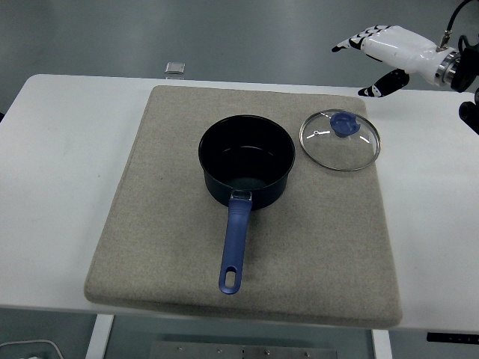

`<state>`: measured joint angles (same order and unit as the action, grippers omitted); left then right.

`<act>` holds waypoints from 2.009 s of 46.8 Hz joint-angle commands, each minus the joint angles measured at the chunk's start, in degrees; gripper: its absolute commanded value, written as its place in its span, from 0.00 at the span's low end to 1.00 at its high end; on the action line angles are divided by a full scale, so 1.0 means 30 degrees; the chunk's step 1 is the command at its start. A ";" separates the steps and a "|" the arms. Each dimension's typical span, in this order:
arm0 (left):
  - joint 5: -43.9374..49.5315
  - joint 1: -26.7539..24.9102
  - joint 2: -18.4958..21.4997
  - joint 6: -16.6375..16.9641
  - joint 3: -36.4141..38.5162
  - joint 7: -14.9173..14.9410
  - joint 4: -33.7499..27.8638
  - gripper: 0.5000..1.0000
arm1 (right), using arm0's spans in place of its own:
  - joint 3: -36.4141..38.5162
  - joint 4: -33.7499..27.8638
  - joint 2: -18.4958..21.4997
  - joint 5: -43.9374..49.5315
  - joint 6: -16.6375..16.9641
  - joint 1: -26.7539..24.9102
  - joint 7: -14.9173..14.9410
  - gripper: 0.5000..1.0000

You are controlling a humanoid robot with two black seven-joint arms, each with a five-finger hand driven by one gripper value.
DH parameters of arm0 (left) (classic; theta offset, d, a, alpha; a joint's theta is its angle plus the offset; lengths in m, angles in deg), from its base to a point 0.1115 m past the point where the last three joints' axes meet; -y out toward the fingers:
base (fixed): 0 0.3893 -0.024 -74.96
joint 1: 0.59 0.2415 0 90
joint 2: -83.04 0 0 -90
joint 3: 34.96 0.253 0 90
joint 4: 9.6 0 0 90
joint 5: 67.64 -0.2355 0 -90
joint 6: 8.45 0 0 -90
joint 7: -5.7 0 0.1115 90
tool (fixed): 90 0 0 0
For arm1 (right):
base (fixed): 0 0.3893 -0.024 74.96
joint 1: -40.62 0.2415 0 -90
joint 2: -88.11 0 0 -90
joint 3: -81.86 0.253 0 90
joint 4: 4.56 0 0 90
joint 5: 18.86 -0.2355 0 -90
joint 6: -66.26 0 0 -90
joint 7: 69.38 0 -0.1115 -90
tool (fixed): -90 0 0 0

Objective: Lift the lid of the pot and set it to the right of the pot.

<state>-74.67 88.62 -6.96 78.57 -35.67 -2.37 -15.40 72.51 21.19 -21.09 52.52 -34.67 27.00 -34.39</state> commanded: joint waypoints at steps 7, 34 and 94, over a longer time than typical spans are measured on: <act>0.0000 -0.0001 0.0000 -0.0001 0.0000 -0.0007 0.0000 1.00 | 0.0041 -0.0001 0.0131 -0.1379 0.0010 0.0085 0.0004 0.80; 0.0000 -0.0001 0.0000 -0.0001 0.0000 -0.0006 0.0000 1.00 | 0.0041 -0.0001 0.0189 -0.9141 0.0683 0.0173 0.0004 0.80; 0.0000 -0.0001 0.0000 -0.0002 0.0000 -0.0006 0.0000 1.00 | 0.0099 0.0029 0.0395 -2.3732 0.4991 -0.0090 -0.4309 0.80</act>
<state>-74.69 88.62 -6.96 78.57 -35.67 -2.37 -15.40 72.63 21.28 -19.96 -16.40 -19.86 26.80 -46.89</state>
